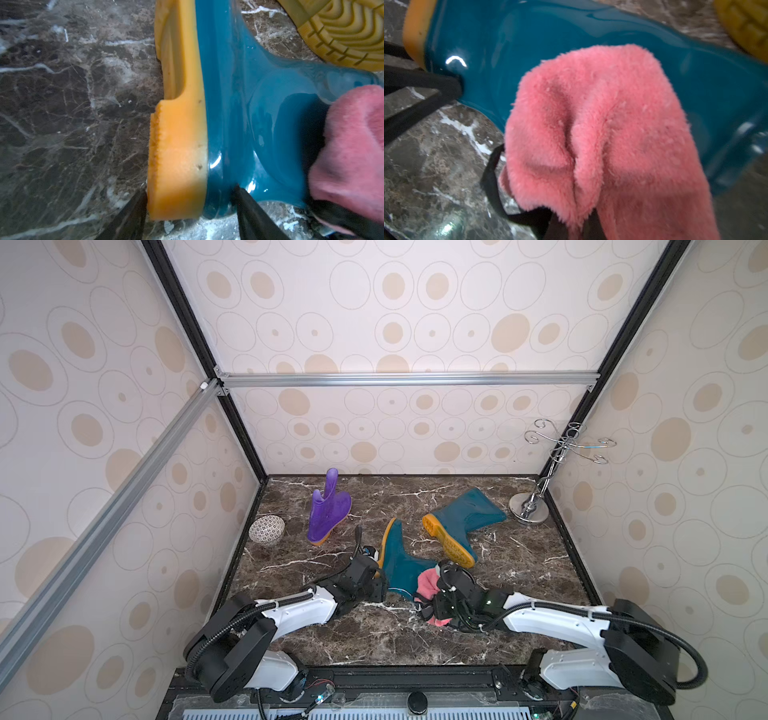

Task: Wipe the rubber boots with a cloth
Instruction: Wipe the dirt off the rubber boot.

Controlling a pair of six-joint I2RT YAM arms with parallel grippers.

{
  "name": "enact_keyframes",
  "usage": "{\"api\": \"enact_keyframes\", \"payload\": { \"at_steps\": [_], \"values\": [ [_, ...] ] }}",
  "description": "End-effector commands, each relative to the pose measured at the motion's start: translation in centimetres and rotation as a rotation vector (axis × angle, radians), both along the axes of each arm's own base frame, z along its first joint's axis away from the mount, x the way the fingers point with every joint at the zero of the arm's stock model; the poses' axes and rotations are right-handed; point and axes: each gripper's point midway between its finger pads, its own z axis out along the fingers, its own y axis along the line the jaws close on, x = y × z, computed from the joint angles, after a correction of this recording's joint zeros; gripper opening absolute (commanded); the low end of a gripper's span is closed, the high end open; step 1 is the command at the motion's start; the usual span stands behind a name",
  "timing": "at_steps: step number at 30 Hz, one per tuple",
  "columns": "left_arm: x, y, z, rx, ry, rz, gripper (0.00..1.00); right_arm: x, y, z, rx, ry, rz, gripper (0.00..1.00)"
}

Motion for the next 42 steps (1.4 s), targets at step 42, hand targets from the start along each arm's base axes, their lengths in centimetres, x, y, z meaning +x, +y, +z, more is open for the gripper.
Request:
{"api": "enact_keyframes", "payload": {
  "at_steps": [42],
  "values": [
    [4.6, -0.7, 1.9, -0.075, 0.044, 0.037, 0.72, -1.3, 1.5, 0.2, 0.083, 0.016, 0.065, 0.0]
  ]
}}
